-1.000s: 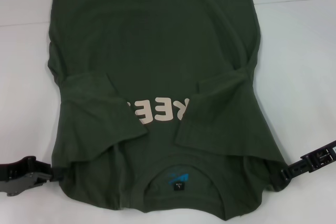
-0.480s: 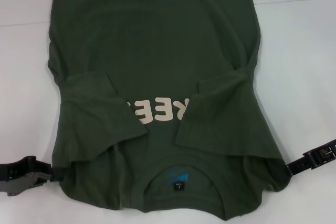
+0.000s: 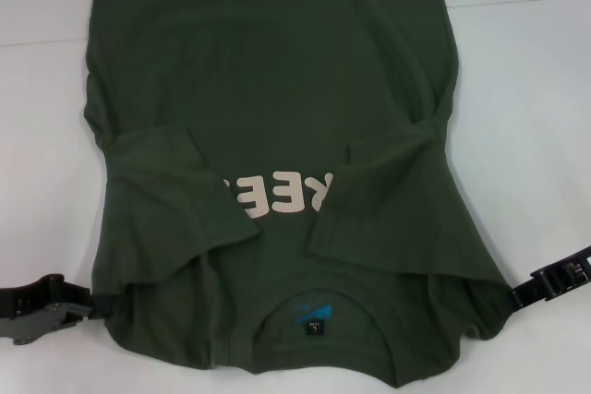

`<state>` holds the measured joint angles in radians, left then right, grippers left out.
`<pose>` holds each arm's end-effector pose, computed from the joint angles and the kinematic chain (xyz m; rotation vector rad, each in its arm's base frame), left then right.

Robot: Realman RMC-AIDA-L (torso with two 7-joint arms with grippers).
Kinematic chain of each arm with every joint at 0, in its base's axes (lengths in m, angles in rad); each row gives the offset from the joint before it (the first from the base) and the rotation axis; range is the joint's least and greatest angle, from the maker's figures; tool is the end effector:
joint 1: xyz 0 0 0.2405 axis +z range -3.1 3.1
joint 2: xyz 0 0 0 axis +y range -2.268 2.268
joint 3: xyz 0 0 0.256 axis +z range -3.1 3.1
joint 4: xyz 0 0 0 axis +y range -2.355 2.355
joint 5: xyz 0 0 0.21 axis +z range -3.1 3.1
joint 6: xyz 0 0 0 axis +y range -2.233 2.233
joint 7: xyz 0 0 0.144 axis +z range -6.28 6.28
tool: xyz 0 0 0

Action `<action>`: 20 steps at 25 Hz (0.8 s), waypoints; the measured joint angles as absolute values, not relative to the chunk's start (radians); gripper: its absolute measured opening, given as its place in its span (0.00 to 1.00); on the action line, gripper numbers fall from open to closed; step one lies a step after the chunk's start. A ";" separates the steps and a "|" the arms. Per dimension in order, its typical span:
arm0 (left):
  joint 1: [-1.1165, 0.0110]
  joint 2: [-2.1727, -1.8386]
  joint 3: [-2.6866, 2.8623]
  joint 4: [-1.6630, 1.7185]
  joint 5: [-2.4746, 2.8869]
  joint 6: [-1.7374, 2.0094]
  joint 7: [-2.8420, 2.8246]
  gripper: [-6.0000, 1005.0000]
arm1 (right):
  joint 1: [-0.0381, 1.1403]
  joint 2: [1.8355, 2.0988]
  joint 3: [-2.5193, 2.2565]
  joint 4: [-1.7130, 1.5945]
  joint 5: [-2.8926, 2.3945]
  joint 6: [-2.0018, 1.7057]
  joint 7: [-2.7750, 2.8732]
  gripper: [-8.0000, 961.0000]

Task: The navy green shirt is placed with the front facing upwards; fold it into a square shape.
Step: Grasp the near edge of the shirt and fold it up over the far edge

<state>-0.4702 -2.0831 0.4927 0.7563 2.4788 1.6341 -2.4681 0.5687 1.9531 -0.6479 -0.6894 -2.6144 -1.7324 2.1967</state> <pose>-0.3288 0.2839 0.0114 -2.0716 -2.2091 -0.3596 0.3279 0.2944 0.0398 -2.5358 1.8111 -0.1205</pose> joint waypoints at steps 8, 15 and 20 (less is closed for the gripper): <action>-0.470 -2.082 0.493 0.757 2.479 1.648 -2.467 0.01 | 0.568 1.950 -0.651 -0.697 -2.617 -1.739 2.201 0.04; -0.466 -2.075 0.488 0.766 2.485 1.708 -2.463 0.01 | 0.568 1.935 -0.655 -0.718 -2.620 -1.784 2.204 0.04; -0.462 -2.074 0.494 0.770 2.487 1.749 -2.462 0.01 | 0.567 1.933 -0.657 -0.765 -2.631 -1.826 2.206 0.04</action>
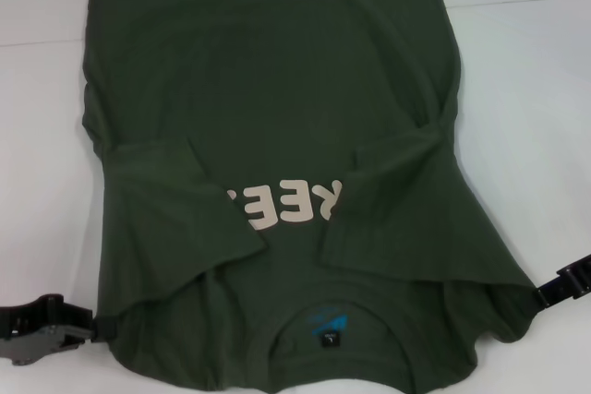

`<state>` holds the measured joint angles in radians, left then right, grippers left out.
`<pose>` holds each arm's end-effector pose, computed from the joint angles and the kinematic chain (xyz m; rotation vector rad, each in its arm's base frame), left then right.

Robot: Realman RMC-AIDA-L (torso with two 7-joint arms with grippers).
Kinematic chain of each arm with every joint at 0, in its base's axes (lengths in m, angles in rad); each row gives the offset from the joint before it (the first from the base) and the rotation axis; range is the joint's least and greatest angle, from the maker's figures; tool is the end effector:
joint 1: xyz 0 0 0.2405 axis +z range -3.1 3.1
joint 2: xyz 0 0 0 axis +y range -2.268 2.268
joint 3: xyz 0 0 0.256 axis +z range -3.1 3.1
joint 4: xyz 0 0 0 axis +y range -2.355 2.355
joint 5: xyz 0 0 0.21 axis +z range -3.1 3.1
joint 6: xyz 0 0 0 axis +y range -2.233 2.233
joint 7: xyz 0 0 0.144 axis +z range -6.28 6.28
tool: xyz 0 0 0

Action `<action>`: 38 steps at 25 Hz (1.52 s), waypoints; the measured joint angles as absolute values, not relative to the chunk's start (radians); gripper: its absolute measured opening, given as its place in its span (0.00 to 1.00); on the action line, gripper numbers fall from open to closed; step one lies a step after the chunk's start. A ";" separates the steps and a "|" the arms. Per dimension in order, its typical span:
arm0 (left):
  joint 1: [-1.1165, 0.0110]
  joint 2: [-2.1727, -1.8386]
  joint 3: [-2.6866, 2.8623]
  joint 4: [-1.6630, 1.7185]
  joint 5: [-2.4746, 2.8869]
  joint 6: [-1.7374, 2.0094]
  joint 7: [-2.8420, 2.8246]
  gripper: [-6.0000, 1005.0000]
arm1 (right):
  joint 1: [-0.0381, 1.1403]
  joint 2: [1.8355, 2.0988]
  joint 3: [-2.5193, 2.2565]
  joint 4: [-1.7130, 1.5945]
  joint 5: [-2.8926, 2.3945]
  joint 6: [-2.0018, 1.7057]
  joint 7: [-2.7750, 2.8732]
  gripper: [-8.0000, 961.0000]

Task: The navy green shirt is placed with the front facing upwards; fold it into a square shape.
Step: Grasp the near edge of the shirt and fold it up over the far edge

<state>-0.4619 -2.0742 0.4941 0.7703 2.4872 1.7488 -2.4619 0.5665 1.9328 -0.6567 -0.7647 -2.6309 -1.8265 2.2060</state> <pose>-0.3225 0.2707 0.0164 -2.1571 -2.2585 -0.3357 0.3229 0.2928 0.0608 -2.5649 1.7885 -0.1833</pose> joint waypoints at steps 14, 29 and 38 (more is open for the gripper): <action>-0.443 -2.071 0.475 0.817 2.559 1.785 -2.468 0.01 | 0.549 1.912 -0.641 -0.832 -2.683 -1.840 2.239 0.04; -0.434 -2.066 0.451 0.838 2.606 1.768 -2.483 0.01 | 0.544 1.903 -0.636 -0.844 -2.692 -1.822 2.259 0.05; -0.434 -2.066 0.451 0.838 2.609 1.761 -2.484 0.01 | 0.539 1.902 -0.607 -0.861 -2.733 -1.816 2.273 0.04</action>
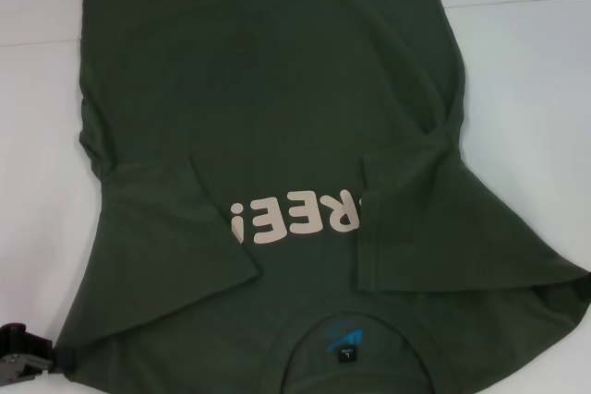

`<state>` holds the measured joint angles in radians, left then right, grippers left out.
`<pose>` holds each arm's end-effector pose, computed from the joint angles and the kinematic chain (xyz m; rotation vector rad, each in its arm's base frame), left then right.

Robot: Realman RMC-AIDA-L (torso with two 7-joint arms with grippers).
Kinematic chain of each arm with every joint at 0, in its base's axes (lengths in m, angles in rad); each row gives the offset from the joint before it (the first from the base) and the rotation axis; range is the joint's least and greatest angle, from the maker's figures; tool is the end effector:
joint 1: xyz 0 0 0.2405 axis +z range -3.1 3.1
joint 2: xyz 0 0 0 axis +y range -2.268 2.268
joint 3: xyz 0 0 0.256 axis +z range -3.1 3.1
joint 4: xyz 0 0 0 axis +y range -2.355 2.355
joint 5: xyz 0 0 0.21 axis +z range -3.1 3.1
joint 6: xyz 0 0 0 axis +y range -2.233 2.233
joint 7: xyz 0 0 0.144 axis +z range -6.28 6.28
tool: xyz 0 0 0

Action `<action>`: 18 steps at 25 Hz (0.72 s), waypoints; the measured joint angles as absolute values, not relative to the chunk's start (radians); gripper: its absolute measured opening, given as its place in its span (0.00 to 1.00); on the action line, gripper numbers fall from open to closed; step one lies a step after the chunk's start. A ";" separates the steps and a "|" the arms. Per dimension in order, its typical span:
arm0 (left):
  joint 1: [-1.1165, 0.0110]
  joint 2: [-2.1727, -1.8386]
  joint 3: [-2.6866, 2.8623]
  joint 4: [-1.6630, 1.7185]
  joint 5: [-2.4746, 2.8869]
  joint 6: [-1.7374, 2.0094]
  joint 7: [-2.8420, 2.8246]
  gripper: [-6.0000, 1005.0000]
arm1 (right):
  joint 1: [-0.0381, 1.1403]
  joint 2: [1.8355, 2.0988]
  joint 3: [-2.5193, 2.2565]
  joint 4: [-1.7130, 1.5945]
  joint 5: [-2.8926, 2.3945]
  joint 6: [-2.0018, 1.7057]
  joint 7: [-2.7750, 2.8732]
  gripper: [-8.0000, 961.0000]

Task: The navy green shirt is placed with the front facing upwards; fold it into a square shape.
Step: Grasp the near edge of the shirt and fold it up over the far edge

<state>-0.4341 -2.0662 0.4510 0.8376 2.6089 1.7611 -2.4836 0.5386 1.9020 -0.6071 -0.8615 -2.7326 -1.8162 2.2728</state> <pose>-0.3446 0.2571 0.0331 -2.0445 -2.2765 -0.1909 0.3439 0.2914 0.0969 -2.3527 1.8153 -0.2850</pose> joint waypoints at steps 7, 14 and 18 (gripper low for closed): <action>-0.434 -2.066 0.452 0.838 2.609 1.759 -2.484 0.01 | 0.536 1.903 -0.597 -0.881 -2.734 -1.821 2.280 0.04; -0.441 -2.065 0.455 0.835 2.602 1.794 -2.448 0.01 | 0.541 1.910 -0.603 -0.880 -2.732 -1.836 2.272 0.04; -0.451 -2.062 0.453 0.837 2.592 1.827 -2.434 0.01 | 0.546 1.910 -0.598 -0.884 -2.727 -1.855 2.269 0.05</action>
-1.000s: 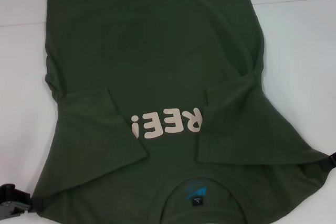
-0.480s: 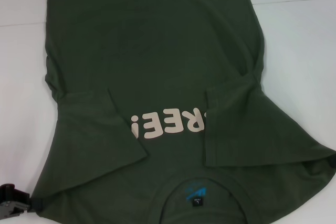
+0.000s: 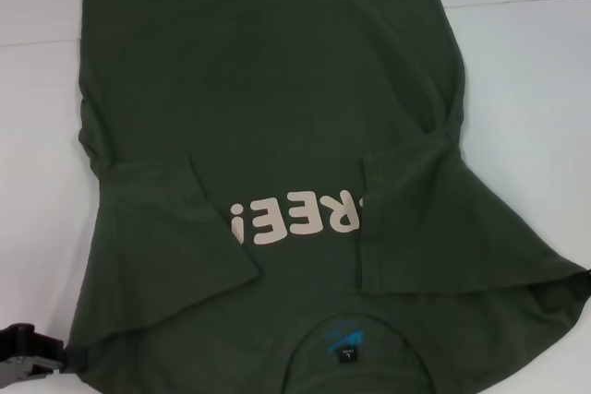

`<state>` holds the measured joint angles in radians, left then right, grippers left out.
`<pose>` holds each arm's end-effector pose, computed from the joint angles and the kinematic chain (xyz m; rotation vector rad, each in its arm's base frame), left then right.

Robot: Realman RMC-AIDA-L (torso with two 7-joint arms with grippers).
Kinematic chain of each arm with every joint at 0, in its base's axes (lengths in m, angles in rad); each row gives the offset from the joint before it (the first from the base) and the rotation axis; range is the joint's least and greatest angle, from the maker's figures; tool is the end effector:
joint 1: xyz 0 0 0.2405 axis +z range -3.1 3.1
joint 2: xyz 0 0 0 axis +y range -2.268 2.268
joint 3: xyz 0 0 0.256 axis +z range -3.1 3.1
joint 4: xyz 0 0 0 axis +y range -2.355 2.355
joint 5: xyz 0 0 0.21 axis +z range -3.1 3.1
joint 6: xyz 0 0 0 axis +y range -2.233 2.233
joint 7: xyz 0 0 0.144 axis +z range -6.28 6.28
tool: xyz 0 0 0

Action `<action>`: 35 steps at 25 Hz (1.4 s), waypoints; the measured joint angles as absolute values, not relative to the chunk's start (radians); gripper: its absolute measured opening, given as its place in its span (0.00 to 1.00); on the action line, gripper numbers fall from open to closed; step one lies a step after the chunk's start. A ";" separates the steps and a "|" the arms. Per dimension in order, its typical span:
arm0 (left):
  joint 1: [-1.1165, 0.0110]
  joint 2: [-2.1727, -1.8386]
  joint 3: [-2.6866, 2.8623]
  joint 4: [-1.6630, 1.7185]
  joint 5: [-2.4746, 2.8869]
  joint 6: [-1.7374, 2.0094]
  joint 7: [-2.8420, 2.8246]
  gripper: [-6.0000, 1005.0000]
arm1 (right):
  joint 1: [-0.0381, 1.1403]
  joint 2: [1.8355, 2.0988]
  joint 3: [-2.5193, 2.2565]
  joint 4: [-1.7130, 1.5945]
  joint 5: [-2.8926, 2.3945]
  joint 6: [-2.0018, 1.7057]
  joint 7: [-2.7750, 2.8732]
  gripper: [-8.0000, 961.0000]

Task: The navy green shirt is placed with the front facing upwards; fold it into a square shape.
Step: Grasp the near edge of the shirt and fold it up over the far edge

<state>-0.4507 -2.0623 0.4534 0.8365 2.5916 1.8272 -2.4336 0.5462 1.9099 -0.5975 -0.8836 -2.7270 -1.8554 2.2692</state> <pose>-0.3327 0.2577 0.0341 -2.1723 -2.2415 -0.2078 0.3361 0.2916 0.0971 -2.3875 1.8119 -0.2678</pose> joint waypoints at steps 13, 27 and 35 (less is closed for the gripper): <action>-0.455 -2.057 0.453 0.838 2.647 1.868 -2.432 0.01 | 0.542 1.913 -0.638 -0.894 -2.756 -1.890 2.271 0.04; -0.455 -2.053 0.447 0.854 2.682 1.928 -2.418 0.01 | 0.535 1.918 -0.645 -0.898 -2.767 -1.942 2.257 0.05; -0.517 -2.022 0.408 0.847 2.661 1.954 -2.404 0.01 | 0.598 1.916 -0.613 -0.908 -2.763 -1.939 2.254 0.04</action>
<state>-0.5169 -2.0217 0.4077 0.8471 2.6611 1.9545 -2.4045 0.5982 1.9159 -0.6134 -0.9077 -2.7630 -1.9392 2.2537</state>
